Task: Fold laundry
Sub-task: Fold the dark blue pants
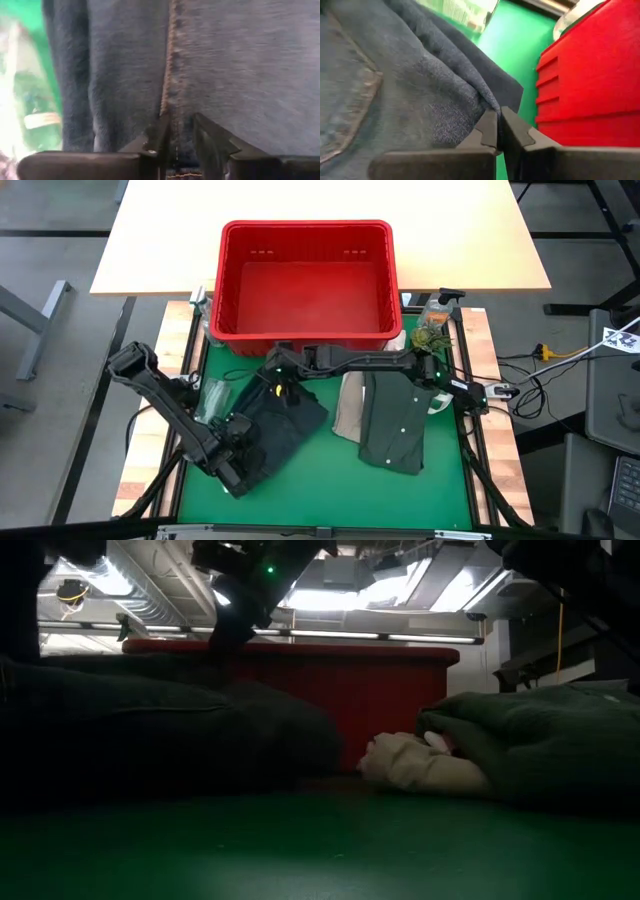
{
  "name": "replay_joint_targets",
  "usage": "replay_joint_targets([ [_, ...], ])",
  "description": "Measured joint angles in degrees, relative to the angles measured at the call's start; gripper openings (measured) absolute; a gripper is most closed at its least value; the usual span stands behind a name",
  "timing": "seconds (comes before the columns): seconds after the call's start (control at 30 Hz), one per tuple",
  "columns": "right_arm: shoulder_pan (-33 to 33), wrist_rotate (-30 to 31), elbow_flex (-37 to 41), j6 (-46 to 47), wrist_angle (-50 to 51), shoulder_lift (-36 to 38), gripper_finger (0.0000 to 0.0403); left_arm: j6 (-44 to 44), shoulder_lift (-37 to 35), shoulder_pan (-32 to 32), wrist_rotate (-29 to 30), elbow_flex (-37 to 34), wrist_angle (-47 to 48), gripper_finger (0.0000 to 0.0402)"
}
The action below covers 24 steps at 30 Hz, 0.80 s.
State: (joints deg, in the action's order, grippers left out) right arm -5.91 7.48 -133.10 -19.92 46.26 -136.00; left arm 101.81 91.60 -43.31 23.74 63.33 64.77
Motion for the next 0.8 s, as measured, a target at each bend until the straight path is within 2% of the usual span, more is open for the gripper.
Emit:
replay_joint_targets([
  [0.17,-0.66,0.56,1.03,0.04,-5.32,-2.13,0.0003,7.42,0.01,0.06,-1.94,-6.27,-1.08,0.0049],
  [0.5,-1.47,5.37,3.89,-1.12,-15.31,-5.88,0.0011,7.50,-0.06,0.08,-2.07,-11.32,-7.23,0.0009],
  [0.67,-1.66,5.58,3.91,-1.74,-15.93,-6.88,0.0042,7.19,-0.06,0.06,-1.96,-11.32,-7.30,0.0007],
  [0.8,-1.68,5.91,3.89,-2.54,-15.98,-6.88,0.0087,6.69,-0.06,0.06,-1.99,-11.37,-7.32,0.0022],
])
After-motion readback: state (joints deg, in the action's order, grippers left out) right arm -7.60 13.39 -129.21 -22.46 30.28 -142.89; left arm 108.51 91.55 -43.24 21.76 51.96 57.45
